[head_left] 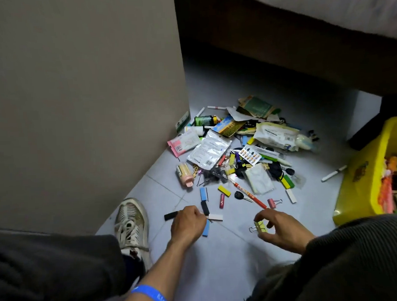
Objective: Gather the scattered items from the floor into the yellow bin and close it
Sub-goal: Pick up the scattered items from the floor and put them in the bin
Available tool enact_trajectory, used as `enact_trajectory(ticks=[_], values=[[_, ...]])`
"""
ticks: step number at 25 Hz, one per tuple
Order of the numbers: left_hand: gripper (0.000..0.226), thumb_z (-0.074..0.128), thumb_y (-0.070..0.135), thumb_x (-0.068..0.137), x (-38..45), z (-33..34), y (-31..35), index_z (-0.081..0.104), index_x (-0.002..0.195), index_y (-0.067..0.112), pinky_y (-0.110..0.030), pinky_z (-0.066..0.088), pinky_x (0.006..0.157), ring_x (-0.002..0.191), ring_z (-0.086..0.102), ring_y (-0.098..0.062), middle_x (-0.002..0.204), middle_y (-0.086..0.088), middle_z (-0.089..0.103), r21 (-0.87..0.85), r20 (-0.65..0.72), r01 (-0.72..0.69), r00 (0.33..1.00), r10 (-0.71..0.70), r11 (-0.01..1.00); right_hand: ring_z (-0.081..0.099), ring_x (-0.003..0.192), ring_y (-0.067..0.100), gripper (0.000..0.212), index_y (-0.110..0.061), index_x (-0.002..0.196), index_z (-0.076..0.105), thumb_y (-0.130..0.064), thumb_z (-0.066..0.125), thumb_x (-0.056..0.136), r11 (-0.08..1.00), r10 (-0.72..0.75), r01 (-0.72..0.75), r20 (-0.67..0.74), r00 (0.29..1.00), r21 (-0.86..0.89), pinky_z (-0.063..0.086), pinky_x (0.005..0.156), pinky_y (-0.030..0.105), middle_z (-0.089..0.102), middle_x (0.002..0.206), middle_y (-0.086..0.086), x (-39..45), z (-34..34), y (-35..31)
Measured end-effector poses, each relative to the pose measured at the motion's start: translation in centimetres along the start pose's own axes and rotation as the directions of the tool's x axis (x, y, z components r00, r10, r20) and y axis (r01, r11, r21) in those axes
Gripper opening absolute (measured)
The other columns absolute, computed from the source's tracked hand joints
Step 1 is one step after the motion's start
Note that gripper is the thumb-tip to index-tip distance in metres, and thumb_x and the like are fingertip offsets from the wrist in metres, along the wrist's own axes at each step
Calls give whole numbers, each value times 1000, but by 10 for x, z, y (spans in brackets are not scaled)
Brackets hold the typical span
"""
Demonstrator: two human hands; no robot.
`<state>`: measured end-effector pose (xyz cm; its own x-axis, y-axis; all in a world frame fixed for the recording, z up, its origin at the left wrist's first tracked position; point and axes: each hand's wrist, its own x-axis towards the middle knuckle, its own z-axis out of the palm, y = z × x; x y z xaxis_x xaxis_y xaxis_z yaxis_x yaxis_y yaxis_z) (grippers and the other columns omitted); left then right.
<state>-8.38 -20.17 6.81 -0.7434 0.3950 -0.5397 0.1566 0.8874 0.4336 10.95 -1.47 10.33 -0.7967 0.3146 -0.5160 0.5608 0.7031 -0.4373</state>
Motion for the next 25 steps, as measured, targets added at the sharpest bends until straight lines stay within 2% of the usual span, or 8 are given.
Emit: enact_trajectory(ticks=[5,10,12,15,17,19,23,25], values=[[14,57,36,80,24,10,-26,52,83,23,-30,43,63,79,58,-21,89,4,61,103,-3,107,994,-107,989,58,98,2,34,-38,121,52,-39,59,88,999,-17,19,-53,998,26,45,80,19,57,127,-17,31,15,9],[40,54,22,89,61,16,-61,43,127,21,-40,49,83,101,60,-32,123,-5,48,226,-80,85,994,-68,970,59,102,16,39,-31,127,51,-30,48,89,974,-199,196,-17,980,-116,51,77,29,59,126,-8,80,68,8],[35,52,22,92,76,14,-70,45,126,21,-42,49,84,100,60,-34,123,-6,48,264,-83,41,996,-20,964,59,93,22,38,-26,127,52,-24,52,89,951,-276,265,-49,960,-161,52,71,34,60,122,-2,102,84,-7],[15,53,21,90,95,13,-70,55,105,20,-38,49,78,92,60,-31,109,-3,58,235,-89,12,996,9,972,56,91,26,34,-20,124,54,-14,55,90,932,-315,295,-66,947,-211,48,73,36,59,116,3,137,95,-20],[15,57,27,84,100,17,-67,58,97,22,-31,45,72,84,58,-24,95,3,60,139,-107,94,991,-79,986,54,85,26,22,-17,115,57,-15,54,93,917,-324,303,-45,945,-259,44,70,35,58,104,5,152,99,-23],[16,57,31,81,100,22,-65,63,93,21,-26,42,70,80,57,-20,89,4,62,-57,-105,272,955,-277,961,54,79,25,14,-15,104,58,-19,58,90,938,-273,263,-16,962,-227,41,65,33,58,94,5,158,102,-29],[13,57,23,82,89,39,-61,65,78,14,-20,47,42,60,68,-23,78,-7,68,-448,127,480,869,-478,754,51,68,21,13,-18,93,44,-25,50,83,993,7,-6,-8,1000,114,33,57,29,55,79,1,156,102,-41],[10,55,15,86,83,45,-59,62,81,8,-27,53,44,59,68,-28,76,-12,64,-574,206,532,829,-519,622,50,63,22,5,-20,90,39,-20,44,88,987,-14,11,17,1000,162,31,55,30,56,75,3,152,104,-46]])
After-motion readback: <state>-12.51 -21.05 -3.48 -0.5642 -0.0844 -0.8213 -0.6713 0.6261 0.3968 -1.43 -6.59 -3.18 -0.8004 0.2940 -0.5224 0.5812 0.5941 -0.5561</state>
